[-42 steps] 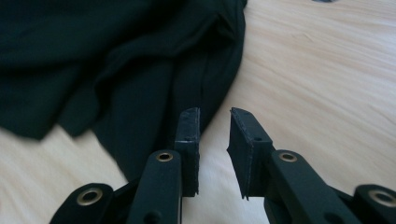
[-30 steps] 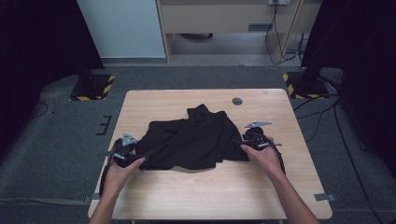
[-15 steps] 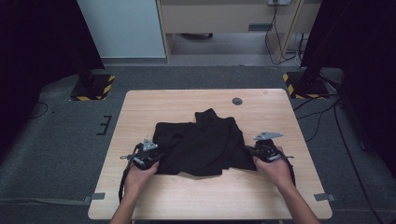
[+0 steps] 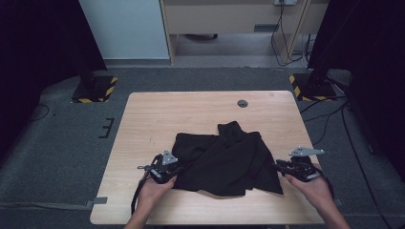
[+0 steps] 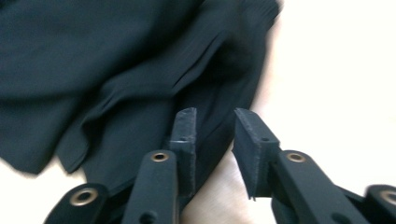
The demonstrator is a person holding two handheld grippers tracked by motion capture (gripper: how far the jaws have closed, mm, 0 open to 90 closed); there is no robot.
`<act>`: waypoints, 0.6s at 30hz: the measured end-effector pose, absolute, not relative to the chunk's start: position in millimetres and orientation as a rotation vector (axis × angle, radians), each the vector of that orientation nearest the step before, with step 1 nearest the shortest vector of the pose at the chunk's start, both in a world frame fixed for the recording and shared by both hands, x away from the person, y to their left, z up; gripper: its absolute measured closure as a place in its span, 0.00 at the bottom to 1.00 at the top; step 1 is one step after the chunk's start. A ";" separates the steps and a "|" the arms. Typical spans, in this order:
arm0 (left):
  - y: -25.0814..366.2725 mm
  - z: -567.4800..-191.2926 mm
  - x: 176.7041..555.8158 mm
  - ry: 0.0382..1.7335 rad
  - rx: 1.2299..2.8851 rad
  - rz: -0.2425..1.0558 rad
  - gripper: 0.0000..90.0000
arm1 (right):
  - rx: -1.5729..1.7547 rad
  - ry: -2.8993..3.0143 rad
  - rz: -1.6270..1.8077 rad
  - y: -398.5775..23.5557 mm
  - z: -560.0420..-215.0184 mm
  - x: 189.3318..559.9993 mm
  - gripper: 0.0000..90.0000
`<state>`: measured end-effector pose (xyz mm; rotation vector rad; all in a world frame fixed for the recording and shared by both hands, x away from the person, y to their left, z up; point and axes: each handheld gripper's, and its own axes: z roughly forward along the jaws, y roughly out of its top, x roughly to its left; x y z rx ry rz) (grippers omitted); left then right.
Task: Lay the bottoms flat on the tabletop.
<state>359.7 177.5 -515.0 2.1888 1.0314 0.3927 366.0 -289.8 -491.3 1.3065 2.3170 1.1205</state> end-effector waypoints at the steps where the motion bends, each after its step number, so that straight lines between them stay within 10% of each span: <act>1: 177.3 -515.4 359.7 1.028 2.193 0.393 0.90 | 1.326 2.288 1.142 -292.8 -488.0 370.3 0.74; 11: 176.6 -516.8 360.7 1.037 2.192 0.385 0.90 | 1.441 2.194 1.033 -276.7 -493.7 447.0 0.67; 18: 177.7 -516.3 360.4 1.041 2.171 0.380 0.89 | 1.262 2.293 1.149 -223.2 -489.2 427.2 0.61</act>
